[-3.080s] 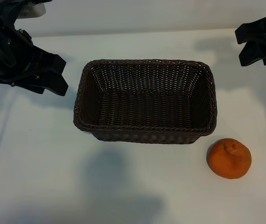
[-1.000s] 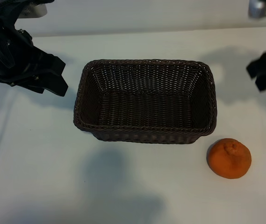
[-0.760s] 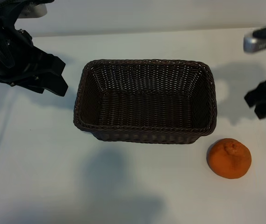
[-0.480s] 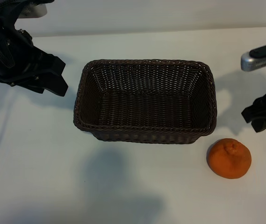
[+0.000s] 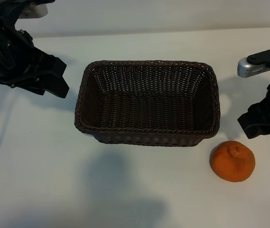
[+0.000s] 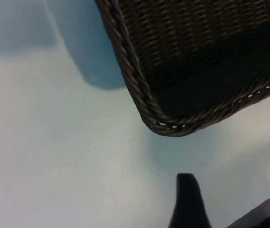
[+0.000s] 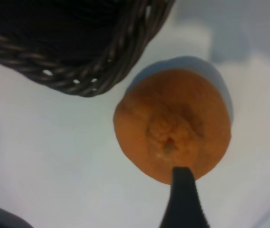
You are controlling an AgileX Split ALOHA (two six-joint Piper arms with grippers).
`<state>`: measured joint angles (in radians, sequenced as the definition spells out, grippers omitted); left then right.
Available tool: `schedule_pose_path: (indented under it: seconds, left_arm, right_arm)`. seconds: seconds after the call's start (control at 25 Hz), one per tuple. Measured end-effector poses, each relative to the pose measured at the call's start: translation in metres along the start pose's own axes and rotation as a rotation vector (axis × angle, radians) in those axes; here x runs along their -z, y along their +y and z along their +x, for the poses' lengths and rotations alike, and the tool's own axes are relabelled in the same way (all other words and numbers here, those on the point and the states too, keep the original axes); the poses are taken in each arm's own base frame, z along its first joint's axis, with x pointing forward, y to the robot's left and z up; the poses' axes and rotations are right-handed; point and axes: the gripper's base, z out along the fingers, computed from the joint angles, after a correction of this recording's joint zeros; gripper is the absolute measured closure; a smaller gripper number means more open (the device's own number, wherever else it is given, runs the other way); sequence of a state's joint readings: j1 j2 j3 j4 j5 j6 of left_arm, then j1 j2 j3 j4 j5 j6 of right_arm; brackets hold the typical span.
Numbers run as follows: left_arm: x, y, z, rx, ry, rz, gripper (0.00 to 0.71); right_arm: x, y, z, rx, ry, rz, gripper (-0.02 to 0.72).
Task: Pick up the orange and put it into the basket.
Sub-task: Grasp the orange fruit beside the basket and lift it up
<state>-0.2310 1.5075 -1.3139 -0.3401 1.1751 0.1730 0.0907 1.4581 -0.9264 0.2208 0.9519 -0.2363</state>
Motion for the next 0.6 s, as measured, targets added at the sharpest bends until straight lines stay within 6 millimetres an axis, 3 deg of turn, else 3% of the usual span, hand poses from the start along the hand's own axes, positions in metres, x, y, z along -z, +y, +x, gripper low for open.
schedule_pose_path:
  seconds: [0.28, 0.6]
  left_arm:
    - [0.0, 0.0, 0.0, 0.0, 0.0, 0.0, 0.189]
    - [0.0, 0.0, 0.0, 0.0, 0.0, 0.0, 0.189]
  right_arm:
    - [-0.012, 0.0, 0.011, 0.01, 0.036, -0.014, 0.21]
    - [-0.016, 0.003, 0.011, 0.016, 0.006, -0.024, 0.21]
